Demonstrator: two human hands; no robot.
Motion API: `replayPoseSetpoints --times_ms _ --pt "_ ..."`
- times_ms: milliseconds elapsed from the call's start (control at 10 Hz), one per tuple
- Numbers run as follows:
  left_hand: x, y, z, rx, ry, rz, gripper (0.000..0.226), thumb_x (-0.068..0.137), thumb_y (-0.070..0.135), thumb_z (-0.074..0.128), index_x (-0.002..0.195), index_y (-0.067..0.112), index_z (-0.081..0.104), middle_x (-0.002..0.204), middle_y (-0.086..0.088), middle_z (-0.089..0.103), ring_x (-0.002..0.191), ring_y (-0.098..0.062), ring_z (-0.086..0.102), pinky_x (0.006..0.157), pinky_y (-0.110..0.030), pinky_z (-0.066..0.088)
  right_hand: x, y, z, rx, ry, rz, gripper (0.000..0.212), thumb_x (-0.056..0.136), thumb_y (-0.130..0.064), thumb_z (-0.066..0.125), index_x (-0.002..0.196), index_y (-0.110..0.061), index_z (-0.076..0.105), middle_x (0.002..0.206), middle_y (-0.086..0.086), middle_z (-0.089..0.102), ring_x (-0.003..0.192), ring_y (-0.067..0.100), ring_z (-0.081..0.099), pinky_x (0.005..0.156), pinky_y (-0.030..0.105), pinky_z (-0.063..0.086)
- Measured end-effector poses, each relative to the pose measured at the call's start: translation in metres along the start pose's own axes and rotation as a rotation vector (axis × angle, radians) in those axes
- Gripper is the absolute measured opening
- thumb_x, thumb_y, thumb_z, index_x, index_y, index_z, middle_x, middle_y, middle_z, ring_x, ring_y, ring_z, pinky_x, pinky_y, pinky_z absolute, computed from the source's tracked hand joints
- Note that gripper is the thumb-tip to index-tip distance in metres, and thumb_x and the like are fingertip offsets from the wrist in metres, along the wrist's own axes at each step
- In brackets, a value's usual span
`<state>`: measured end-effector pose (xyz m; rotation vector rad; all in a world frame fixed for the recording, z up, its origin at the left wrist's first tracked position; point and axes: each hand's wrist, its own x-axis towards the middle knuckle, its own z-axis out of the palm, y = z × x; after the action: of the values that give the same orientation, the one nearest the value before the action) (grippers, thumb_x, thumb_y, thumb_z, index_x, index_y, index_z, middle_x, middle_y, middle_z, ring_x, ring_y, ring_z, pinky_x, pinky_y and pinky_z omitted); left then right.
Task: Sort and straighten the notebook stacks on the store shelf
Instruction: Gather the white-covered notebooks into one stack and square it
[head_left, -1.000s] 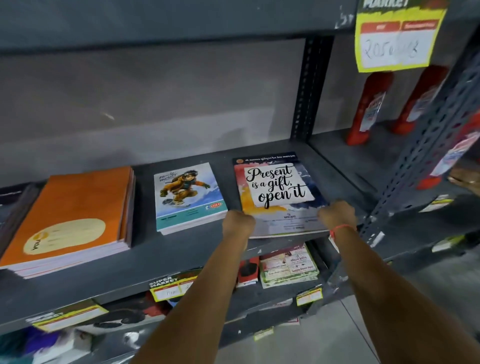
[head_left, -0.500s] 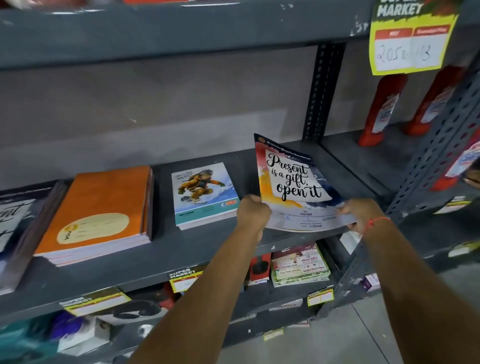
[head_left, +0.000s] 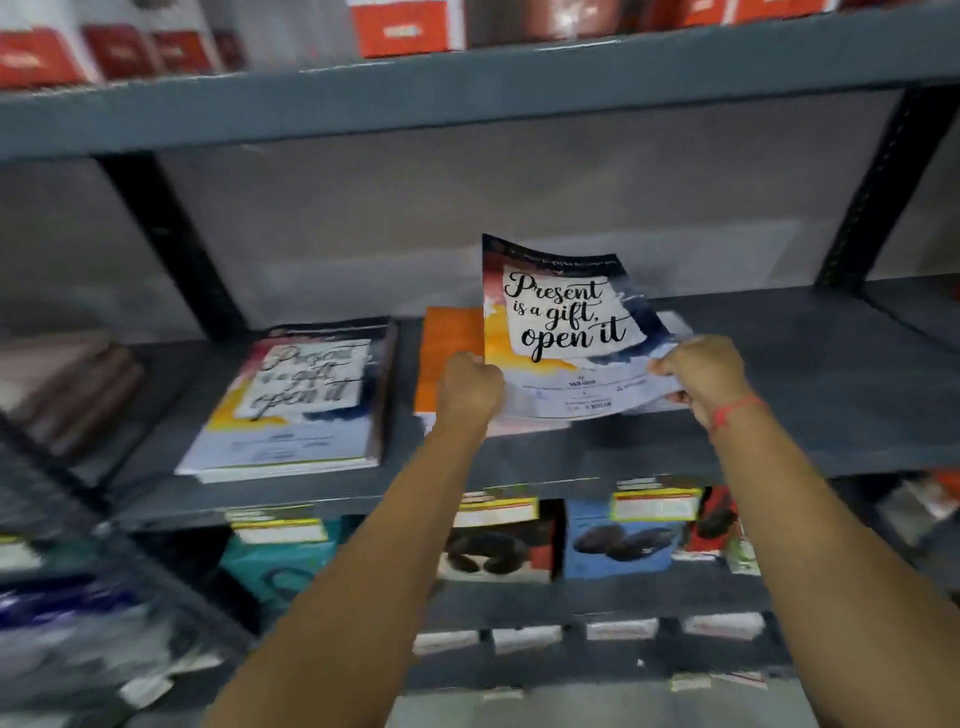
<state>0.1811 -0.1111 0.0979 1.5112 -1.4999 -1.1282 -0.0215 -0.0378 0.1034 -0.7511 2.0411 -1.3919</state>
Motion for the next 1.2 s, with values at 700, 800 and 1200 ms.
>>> replayPoseSetpoints --times_ms 700,800,1200 --pt "0.073 -0.158 -0.276 0.131 0.146 -0.15 0.022 0.081 0.004 0.055 0.101 0.002 0.065 0.094 -0.02 0.062 0.088 -0.034 0.055 0.079 -0.044 0.047 -0.129 -0.005 0.299 -0.103 -0.163 -0.042 0.036 0.079 -0.019 0.067 0.107 -0.001 0.055 0.096 0.008 0.054 0.087 0.025 0.053 0.054 0.023 0.031" --pt "0.069 -0.165 -0.28 -0.09 0.147 -0.131 0.044 0.083 0.007 0.057 0.126 0.002 0.051 0.123 -0.018 0.06 0.11 -0.032 0.057 0.092 -0.041 0.047 -0.122 0.004 0.296 -0.076 -0.181 -0.083 0.025 0.082 -0.027 0.064 0.098 -0.01 0.056 0.094 0.007 0.053 0.088 0.02 0.05 0.06 0.023 0.037" --pt "0.062 -0.189 -0.275 -0.355 -0.035 0.002 0.056 0.088 0.045 0.048 0.137 0.02 0.039 0.147 0.001 0.041 0.131 -0.013 0.038 0.111 -0.034 0.025 -0.134 0.021 0.297 0.265 -0.336 -0.026 0.062 0.091 -0.055 0.032 0.146 -0.024 0.027 0.155 -0.005 0.026 0.142 0.014 0.022 0.111 0.032 0.019"
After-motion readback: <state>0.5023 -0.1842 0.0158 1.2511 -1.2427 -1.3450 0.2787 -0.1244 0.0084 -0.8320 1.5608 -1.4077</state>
